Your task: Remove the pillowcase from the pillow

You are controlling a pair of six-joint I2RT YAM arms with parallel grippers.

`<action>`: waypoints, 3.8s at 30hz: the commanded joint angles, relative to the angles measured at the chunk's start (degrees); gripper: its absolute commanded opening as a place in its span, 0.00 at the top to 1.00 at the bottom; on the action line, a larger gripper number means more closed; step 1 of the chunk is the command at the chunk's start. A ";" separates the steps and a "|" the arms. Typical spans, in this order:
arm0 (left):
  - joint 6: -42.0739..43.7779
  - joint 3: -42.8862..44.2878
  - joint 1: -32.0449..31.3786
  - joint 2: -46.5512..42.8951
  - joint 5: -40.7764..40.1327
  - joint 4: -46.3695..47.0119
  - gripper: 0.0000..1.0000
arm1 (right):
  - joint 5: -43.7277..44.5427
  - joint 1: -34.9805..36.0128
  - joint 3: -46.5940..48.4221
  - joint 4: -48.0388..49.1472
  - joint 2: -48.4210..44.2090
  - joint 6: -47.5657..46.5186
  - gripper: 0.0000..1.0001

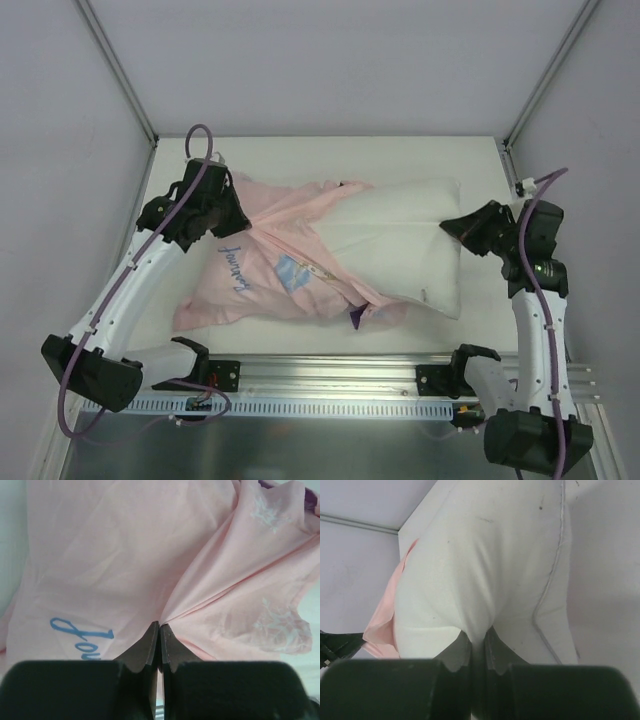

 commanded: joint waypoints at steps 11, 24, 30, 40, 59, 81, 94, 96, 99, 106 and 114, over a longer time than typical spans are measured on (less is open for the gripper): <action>5.05 -2.23 1.16 -0.22 -2.58 -6.04 0.01 | 2.96 -9.33 4.50 1.17 2.38 0.58 0.99; 1.81 -27.38 6.27 -9.45 11.30 5.63 0.01 | 1.29 -8.98 17.32 7.16 19.60 6.39 0.99; 0.04 -33.46 6.27 -8.92 24.15 16.19 0.86 | 2.08 -8.36 21.03 7.43 24.70 7.36 0.99; 1.19 -25.39 15.12 -14.37 12.12 3.92 1.00 | 3.40 -9.24 23.84 5.15 26.64 5.16 0.99; -0.13 -10.44 54.34 -19.91 2.18 -8.23 1.00 | 4.18 -18.38 21.82 3.30 23.75 5.60 0.99; -2.07 -6.94 22.73 -1.31 19.50 6.09 0.01 | 17.01 -10.93 19.36 -5.39 15.06 -6.69 0.09; 1.01 9.08 2.17 27.01 21.25 8.29 0.14 | 47.15 8.16 16.02 -13.05 5.03 -14.96 0.08; 0.57 6.90 -0.39 27.20 20.99 8.46 0.21 | 47.34 8.16 16.54 -13.92 3.09 -16.89 0.08; -0.92 -0.28 -5.84 23.08 18.19 9.16 0.23 | 45.41 8.25 21.70 -18.75 4.93 -19.71 0.08; -9.70 -13.68 -16.92 9.90 16.68 11.36 0.22 | 45.52 12.82 29.63 -25.87 10.37 -19.37 0.03; -9.37 -12.64 -18.69 0.05 14.83 9.87 0.14 | 38.06 12.82 23.15 -23.79 18.82 -18.13 0.01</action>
